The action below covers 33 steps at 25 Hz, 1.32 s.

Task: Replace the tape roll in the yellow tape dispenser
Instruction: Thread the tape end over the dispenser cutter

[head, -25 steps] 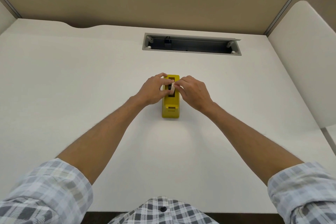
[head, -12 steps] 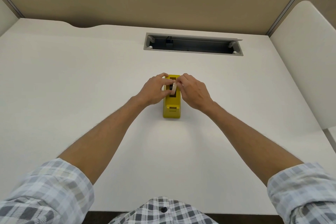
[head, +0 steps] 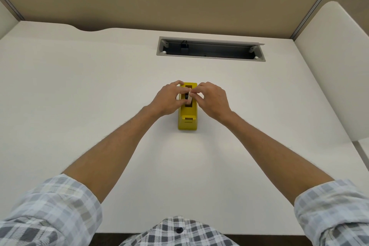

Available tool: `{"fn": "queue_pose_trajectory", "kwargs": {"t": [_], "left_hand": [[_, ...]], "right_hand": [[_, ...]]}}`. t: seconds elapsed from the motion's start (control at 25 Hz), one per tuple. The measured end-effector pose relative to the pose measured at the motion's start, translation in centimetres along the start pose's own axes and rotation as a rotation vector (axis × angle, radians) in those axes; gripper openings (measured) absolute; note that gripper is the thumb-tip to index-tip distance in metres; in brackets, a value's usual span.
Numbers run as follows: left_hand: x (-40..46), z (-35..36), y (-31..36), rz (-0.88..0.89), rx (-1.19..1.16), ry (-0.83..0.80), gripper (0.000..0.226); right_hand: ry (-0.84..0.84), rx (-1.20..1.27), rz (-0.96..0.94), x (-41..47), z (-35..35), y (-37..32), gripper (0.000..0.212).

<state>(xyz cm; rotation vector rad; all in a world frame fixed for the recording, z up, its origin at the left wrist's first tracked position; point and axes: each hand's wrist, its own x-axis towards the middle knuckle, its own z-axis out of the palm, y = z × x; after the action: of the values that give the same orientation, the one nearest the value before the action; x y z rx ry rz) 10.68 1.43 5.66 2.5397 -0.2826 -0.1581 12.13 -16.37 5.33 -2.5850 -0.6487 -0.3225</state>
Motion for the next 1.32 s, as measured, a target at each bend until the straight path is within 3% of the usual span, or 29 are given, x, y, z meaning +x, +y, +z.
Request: {"fn": "queue_pose_trajectory", "kwargs": {"t": [0.48,1.16,1.32], "left_hand": [[0.0,0.6,-0.3,-0.009,-0.072,0.051,0.041],[-0.6,0.8,-0.1,0.03,-0.14,0.09,0.049],[-0.9,0.9,-0.2,0.012,-0.228,0.088,0.041]], "right_hand": [[-0.104,-0.039,-0.094,0.6,-0.7,0.0,0.016],[-0.129,0.176,0.03,1.5,-1.5,0.2,0.018],[-0.132,0.185,0.048,1.5,-1.5,0.2,0.018]]}}
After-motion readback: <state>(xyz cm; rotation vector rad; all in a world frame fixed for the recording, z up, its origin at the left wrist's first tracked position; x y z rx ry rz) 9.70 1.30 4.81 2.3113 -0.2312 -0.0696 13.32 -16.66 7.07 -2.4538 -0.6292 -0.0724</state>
